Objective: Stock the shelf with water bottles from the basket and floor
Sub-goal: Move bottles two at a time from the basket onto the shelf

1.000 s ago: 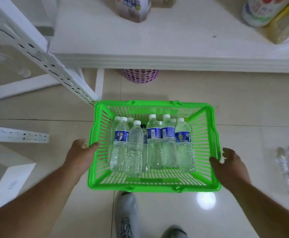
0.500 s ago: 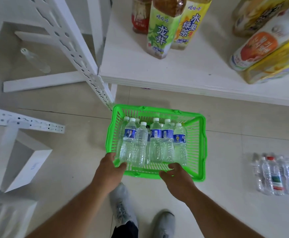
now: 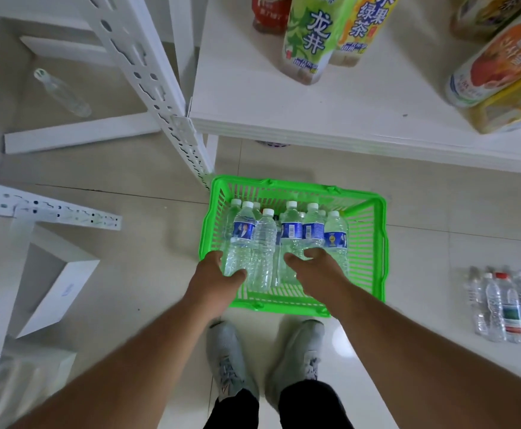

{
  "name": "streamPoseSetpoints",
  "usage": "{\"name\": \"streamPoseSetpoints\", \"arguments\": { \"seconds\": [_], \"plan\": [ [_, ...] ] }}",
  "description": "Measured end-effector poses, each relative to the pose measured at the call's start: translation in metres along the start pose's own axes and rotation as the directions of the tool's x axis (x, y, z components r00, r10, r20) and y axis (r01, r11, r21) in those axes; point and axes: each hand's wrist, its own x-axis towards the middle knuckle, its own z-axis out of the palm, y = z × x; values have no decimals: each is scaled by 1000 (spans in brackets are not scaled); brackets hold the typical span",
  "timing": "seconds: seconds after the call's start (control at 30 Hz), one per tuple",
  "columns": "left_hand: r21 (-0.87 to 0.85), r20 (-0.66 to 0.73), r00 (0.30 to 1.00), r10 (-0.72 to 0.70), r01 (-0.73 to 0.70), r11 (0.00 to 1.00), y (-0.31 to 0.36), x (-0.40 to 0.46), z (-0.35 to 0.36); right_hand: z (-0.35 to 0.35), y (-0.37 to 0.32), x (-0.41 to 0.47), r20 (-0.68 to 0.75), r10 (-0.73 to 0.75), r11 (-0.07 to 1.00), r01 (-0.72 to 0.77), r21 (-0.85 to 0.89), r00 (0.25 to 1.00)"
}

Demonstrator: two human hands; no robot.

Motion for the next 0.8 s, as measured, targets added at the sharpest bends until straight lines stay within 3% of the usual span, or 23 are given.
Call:
{"name": "streamPoseSetpoints", "arguments": {
  "seconds": [0.27,0.5,0.7,0.8],
  "plan": [
    [29,-37,999,-2,3,1000,2,35,25,18,-12,52,54,-57,998,56,20,997],
    [108,-20,1000,-8,10,994,-4,81,47,37,-13,110,126,-21,995,33,-91,992],
    [144,6,996,-88,86,986,-19,115,69,65,-16,149,201,20,992,6,-124,979],
    [138,18,991,-134,130,982,-28,127,76,80,-14,166,165,-15,983,45,-180,986]
  ]
}}
